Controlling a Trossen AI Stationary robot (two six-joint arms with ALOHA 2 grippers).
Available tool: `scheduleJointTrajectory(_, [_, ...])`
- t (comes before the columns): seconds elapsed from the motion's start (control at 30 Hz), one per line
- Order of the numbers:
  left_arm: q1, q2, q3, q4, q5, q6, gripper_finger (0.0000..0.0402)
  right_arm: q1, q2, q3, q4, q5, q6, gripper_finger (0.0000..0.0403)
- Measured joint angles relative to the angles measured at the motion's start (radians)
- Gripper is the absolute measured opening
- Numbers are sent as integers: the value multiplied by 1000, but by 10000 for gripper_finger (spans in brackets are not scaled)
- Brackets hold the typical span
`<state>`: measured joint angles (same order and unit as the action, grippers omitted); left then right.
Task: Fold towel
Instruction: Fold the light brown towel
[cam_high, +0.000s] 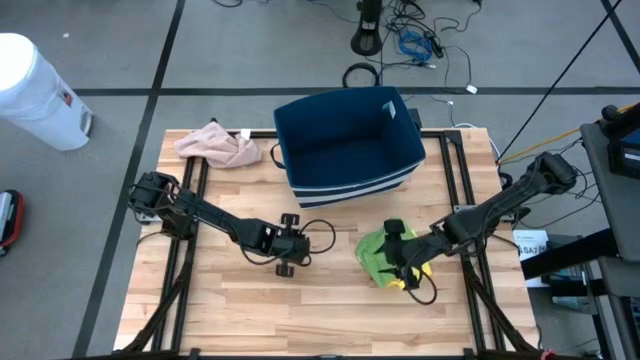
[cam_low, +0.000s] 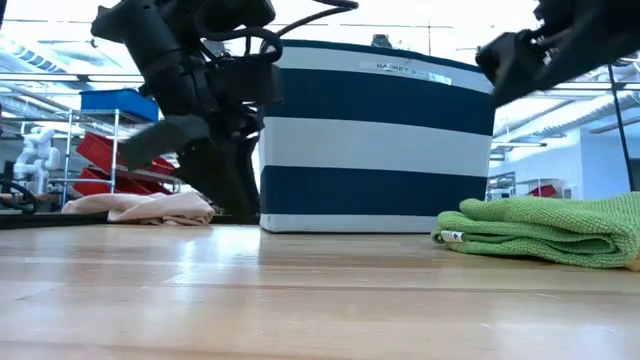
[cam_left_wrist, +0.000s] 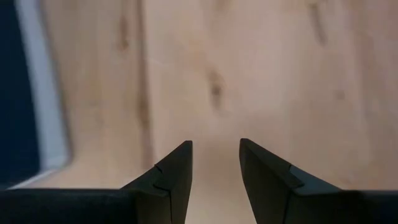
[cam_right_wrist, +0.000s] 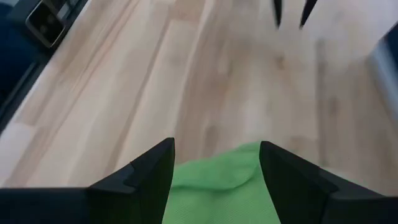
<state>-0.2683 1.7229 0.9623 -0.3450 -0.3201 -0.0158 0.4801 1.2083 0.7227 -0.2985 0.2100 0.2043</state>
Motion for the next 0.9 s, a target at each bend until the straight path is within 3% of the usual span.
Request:
scheduleJointTrajectory(0.47, [79,0,0,-56,-139,-23,140,-2,-19,0,61,156,-119,222])
scheduleJointTrajectory(0.9, [231,0,0,25,-148,9,140,-3,-19,0,94,186,-136,222])
